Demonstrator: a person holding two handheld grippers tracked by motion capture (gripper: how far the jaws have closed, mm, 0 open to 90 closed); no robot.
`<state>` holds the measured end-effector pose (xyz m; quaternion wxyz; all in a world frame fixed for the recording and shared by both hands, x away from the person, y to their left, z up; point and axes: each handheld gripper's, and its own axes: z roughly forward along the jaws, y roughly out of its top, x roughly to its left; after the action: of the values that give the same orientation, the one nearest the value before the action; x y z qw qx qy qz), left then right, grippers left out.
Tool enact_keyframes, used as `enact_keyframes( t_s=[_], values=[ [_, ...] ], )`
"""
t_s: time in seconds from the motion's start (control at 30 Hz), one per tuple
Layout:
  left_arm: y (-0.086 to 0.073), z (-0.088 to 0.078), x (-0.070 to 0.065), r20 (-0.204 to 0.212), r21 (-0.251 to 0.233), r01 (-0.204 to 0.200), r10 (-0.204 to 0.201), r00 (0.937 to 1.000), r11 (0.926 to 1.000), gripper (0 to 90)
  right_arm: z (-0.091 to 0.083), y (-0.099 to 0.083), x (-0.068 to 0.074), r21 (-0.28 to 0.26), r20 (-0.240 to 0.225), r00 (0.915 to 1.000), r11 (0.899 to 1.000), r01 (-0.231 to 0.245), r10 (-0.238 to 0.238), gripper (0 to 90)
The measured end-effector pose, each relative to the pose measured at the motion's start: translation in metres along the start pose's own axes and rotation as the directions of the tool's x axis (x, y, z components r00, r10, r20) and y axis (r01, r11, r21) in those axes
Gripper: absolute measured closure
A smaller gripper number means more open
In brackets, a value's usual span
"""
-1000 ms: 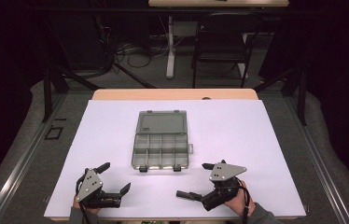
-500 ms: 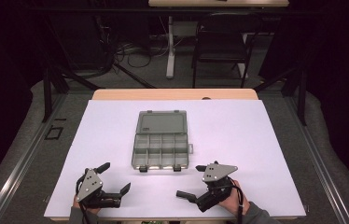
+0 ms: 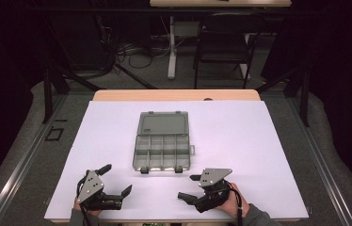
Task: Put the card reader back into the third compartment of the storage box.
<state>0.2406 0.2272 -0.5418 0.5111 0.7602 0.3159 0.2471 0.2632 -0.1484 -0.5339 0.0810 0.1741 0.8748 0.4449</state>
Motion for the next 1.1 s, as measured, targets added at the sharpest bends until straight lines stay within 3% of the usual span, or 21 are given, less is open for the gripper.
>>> enact_keyframes(
  t_s=[0.23,0.37,0.7,1.1],
  values=[
    [0.000,0.000,0.000,0.002,0.002,-0.001,0.001,1.0000,1.0000,0.1,0.004,-0.003,0.000,0.036,-0.042,0.9991,0.999,0.003,-0.001,48.0],
    [0.000,0.000,0.000,0.003,0.003,0.000,-0.001,1.0000,1.0000,0.1,0.008,-0.004,0.002,0.062,-0.056,0.9984,0.998,0.015,-0.011,55.7],
    [0.000,0.000,0.000,0.002,0.001,-0.002,0.002,1.0000,1.0000,0.1,0.015,-0.008,0.006,0.116,-0.053,0.9986,0.993,0.016,-0.010,64.8],
    [0.000,0.000,0.000,0.004,0.001,-0.002,0.002,1.0000,1.0000,0.1,0.021,-0.011,0.007,0.153,-0.028,0.9991,0.988,0.036,-0.032,68.1]
  ],
)
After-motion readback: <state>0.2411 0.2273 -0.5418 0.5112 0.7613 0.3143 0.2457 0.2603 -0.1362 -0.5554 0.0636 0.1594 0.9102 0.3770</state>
